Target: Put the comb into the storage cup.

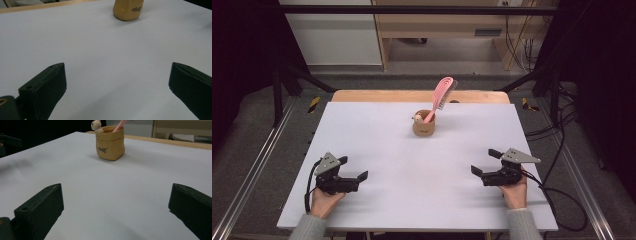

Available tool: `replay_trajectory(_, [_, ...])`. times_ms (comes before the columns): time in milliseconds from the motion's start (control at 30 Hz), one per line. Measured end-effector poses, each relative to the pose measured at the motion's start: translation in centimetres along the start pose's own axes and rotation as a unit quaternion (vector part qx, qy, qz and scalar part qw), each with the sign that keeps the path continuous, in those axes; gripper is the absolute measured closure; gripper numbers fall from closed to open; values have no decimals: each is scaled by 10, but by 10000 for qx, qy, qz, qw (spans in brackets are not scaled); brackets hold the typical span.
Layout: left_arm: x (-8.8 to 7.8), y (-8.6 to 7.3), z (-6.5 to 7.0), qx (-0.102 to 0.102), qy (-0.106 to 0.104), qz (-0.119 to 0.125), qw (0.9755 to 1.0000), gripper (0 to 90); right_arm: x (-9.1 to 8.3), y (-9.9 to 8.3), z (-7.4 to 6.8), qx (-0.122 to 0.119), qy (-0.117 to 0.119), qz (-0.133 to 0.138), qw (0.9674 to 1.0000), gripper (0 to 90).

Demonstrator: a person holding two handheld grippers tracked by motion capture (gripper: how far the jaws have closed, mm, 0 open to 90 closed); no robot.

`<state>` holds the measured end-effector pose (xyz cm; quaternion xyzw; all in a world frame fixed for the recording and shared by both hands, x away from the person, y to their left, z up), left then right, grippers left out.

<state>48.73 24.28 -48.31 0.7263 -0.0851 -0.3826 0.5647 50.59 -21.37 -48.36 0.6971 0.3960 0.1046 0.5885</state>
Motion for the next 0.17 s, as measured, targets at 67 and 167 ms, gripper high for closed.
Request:
replay_trajectory(67, [0,0,0,-3,-4,7,10000,14,0,0,0,-12,12,3,10000,3])
replay_trajectory(167, [0,1,0,-4,3,11,10000,14,0,0,0,-8,13,-20,10000,3])
Point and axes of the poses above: each handheld gripper's, and its own axes: x roughly forward along the jaws, y roughly out of its top, z roughly to its right, the point moved 6 cm from there along x, roughly forward along the jaws, and after that the axes turned 9 degrees about x, right-handed, at the moved point
